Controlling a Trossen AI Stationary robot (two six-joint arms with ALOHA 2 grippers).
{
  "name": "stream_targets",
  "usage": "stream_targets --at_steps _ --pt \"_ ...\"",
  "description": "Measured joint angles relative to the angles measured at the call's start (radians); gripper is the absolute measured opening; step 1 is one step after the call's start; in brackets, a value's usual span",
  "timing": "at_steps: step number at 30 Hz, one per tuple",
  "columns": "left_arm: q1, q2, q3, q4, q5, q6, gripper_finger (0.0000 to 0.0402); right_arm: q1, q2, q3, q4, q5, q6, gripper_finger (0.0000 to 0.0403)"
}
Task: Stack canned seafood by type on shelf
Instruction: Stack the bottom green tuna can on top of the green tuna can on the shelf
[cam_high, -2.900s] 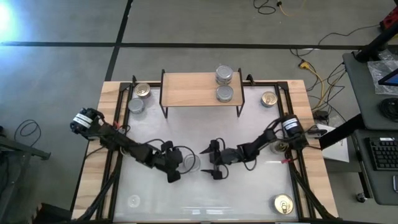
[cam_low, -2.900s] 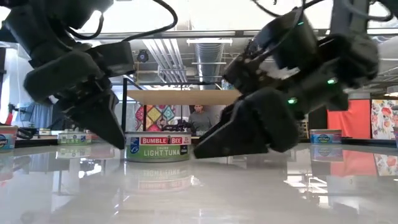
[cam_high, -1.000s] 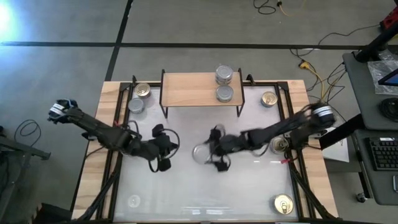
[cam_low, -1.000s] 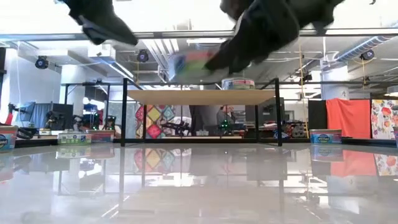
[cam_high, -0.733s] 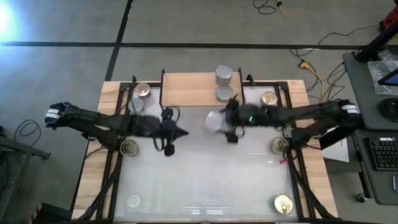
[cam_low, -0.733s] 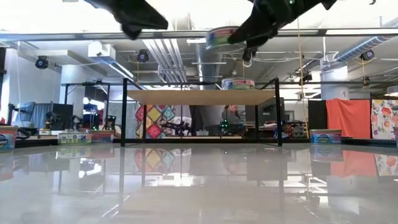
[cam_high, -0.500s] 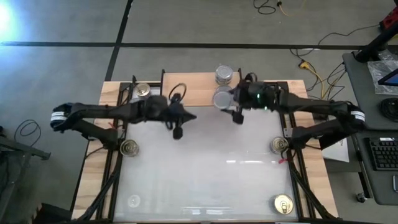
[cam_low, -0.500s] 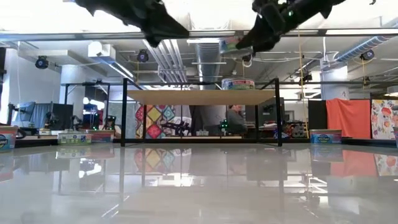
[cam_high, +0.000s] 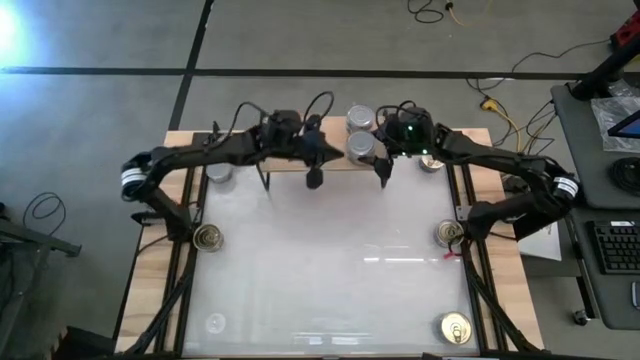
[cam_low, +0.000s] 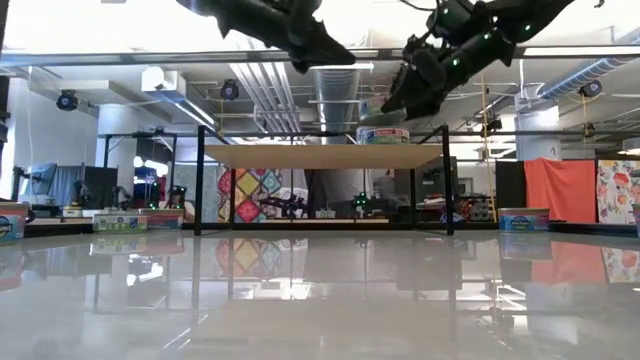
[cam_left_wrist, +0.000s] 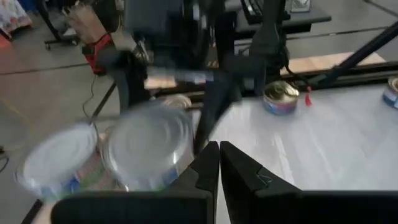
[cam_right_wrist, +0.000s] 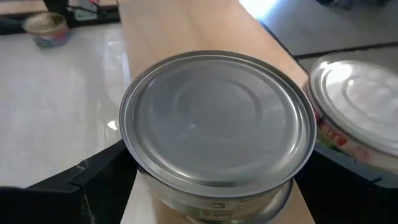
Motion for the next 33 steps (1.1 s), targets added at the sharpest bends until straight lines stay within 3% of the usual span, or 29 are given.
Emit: stream_targets --at_steps 15,20,33 --pt "0.062 0.274 0.298 -0.054 0.034 0.039 0.0 -0.062 0.028 0.0 0.004 -0.053 -0.006 0.0366" --pt "0.063 0.302 0.324 -0.048 0.043 0.042 0.0 -0.062 0.053 0.0 0.004 -0.105 -0.001 0.0366" --pt "0.064 0.366 0.324 -0.065 0.042 0.038 0.0 -0.064 0.064 0.0 -0.003 -0.096 -0.015 0.0383"
